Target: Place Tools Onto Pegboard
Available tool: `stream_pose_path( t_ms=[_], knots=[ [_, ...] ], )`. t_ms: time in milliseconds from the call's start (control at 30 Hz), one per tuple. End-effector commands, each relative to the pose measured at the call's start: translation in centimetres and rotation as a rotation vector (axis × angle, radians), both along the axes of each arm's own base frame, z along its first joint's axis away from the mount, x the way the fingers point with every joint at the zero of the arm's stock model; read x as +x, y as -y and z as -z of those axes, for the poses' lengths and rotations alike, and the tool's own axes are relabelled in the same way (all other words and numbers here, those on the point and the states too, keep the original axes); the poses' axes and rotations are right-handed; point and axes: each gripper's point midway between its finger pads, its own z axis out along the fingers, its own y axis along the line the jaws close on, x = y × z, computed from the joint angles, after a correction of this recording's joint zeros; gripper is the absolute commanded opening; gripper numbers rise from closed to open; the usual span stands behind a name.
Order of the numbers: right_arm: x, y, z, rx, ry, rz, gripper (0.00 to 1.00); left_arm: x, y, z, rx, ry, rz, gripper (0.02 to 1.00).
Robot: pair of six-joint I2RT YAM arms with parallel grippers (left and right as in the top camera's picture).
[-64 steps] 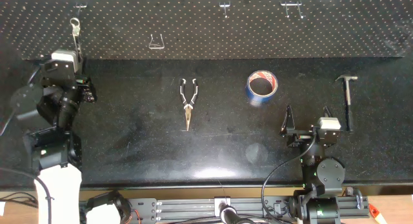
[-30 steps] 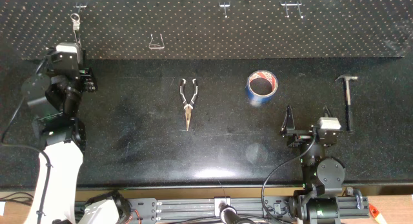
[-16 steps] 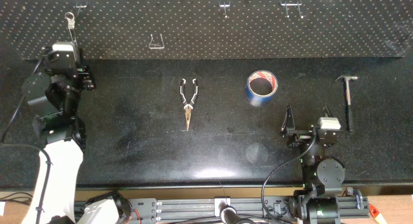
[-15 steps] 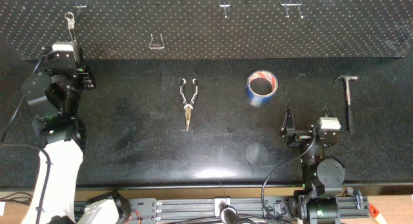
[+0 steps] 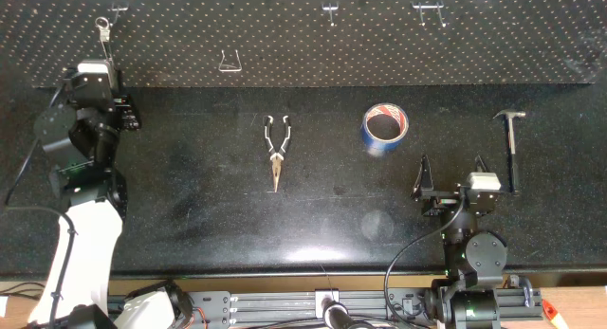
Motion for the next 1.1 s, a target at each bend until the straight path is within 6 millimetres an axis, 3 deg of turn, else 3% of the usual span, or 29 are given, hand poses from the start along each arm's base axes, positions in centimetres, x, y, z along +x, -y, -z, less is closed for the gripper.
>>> stream_pose_path(
  t_ms=[33, 167, 567, 900, 1100],
  knots=[
    [-0.1, 0.1, 0.0, -0.008, 0.003, 0.009, 0.980, 0.4, 0.7, 0.0, 0.000, 0.006, 0.024, 0.027],
    [-0.1, 0.1, 0.0, -0.008, 0.003, 0.009, 0.982, 0.7, 1.3, 0.7, -0.006, -0.010, 0.040, 0.029],
    [-0.1, 0.1, 0.0, -0.008, 0.003, 0.009, 0.985, 1.3, 0.4, 2.9, -0.006, -0.054, -0.001, 0.027],
    [-0.1, 0.1, 0.0, -0.008, 0.003, 0.009, 0.980, 2.5, -0.2, 2.4, 0.002, -0.039, -0.013, 0.029],
    [-0.1, 0.1, 0.0, -0.008, 0.003, 0.009, 0.980, 1.7, -0.2, 2.1, -0.001, -0.061, -0.024, 0.029]
  ],
)
